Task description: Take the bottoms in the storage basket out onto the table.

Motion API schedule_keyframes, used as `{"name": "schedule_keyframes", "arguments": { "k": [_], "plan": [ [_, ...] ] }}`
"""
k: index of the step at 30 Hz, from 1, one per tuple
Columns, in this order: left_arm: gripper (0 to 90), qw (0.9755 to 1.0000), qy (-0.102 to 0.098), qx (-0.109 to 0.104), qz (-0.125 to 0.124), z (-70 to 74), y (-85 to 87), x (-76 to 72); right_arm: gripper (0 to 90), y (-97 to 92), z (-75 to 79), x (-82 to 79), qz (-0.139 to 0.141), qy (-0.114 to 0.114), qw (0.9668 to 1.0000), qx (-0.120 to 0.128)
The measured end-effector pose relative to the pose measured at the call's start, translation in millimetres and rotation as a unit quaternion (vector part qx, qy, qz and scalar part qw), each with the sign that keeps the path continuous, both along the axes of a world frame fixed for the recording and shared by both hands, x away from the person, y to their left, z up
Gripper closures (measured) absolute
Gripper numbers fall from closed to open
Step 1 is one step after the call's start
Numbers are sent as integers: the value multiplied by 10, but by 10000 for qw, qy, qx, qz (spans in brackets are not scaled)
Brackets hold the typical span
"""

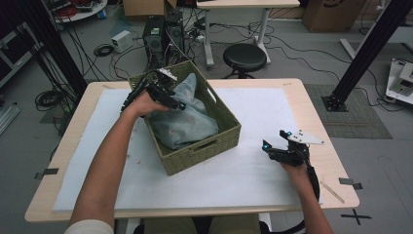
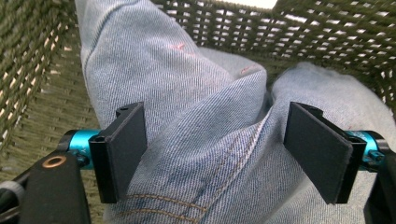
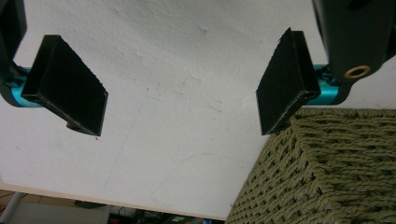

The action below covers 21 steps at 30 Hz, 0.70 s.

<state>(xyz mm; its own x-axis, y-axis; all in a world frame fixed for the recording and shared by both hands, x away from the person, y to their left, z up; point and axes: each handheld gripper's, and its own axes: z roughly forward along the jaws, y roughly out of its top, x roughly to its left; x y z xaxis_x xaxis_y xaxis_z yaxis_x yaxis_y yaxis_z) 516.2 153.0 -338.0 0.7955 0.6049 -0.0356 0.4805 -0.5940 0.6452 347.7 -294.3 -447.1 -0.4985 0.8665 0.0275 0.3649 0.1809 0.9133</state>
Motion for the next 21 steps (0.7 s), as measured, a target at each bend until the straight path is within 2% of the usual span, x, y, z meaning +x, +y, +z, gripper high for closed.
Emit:
{"name": "schedule_keyframes", "arguments": {
  "k": [1, 5, 7, 8, 10, 11, 12, 15, 16, 18, 21],
  "plan": [
    [214, 10000, 0, 0, 0, 0, 0, 0, 169, 0, 0, 0, 0, 0, 10000, 0],
    [216, 9996, 148, 220, 27, -23, -43, 33, 169, 2, 0, -2, 2, 7, 10000, -4],
    [298, 9994, 216, 274, 49, -21, -62, 50, 169, 1, 0, -1, -3, -1, 10000, -3],
    [367, 9991, 264, 328, 76, -23, -85, 62, 169, 0, 0, 0, 1, -10, 10000, -9],
    [523, 9989, 268, 385, 29, -25, -99, 61, 169, 1, 0, -1, -2, -2, 10000, -3],
    [523, 9987, 267, 423, -27, -27, -113, 59, 169, 1, 0, -1, -2, -2, 10000, -3],
    [609, 9986, 249, 457, -31, -28, -132, 57, 169, 0, 0, 0, -5, -1, 10000, -3],
    [722, 9993, 289, 250, -32, -42, -186, 66, 169, -1, -1, 1, -2, 5, 10000, 24],
    [752, 9997, 235, 3, 46, -47, -217, 73, 169, -3, -1, 2, 6, 9, 10000, 34],
    [765, 9994, 76, -275, 208, -43, -245, 80, 169, -7, -1, 3, -1, 6, 10000, 42],
    [774, 9969, -183, -651, 400, -27, -272, 99, 169, -7, 0, 0, 54, 4, 10000, 42]
  ]
}}
